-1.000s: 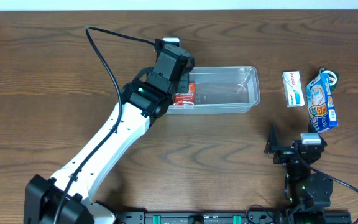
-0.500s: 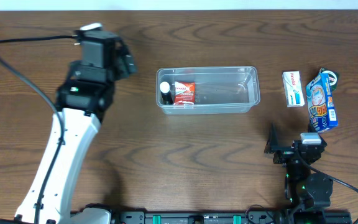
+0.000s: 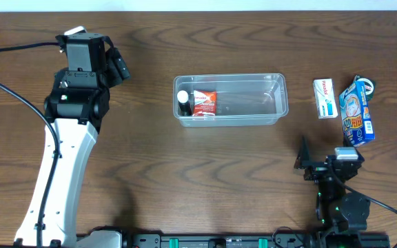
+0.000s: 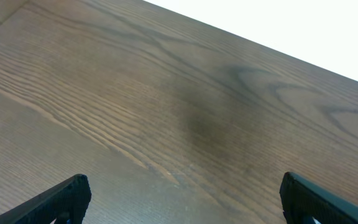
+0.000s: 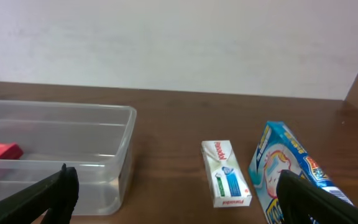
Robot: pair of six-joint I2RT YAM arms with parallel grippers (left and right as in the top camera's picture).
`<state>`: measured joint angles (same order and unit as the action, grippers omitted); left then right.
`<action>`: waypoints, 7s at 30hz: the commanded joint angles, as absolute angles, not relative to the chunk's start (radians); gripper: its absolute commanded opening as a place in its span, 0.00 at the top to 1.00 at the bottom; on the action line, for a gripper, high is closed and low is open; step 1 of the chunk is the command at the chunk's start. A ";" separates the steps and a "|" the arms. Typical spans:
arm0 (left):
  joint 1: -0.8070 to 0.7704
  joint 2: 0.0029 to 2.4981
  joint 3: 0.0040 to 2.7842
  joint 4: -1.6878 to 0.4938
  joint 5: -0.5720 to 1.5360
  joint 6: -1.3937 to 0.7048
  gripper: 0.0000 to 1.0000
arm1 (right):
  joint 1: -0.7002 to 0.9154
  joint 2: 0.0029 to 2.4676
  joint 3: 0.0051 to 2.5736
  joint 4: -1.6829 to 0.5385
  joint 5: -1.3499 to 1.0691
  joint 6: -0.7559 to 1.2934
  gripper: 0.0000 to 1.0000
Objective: Pack container
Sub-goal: 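Reach the right gripper to the blue medicine box and grasp it, then carry the blue box over the container and lower it in, then release the blue box and move the right gripper toward the white box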
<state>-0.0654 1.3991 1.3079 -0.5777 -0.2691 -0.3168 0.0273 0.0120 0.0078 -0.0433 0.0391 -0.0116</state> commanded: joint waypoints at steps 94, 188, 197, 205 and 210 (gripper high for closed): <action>-0.061 1.402 1.326 -0.580 -0.282 -0.308 0.02 | -0.453 1.817 1.381 -0.911 -0.105 -0.377 0.81; -0.061 1.402 1.326 -0.580 -0.282 -0.308 0.02 | 0.367 1.819 1.443 -1.081 -0.154 -1.003 0.42; -0.061 1.402 1.326 -0.580 -0.282 -0.308 0.02 | 0.367 1.819 1.443 -1.024 -0.151 -0.983 0.44; -0.061 1.402 1.326 -0.580 -0.282 -0.308 0.02 | 0.366 1.819 1.443 -0.918 -0.040 -0.875 0.40; -0.061 1.402 1.326 -0.580 -0.282 -0.308 0.02 | 0.365 1.819 1.443 -0.864 0.056 -0.811 0.35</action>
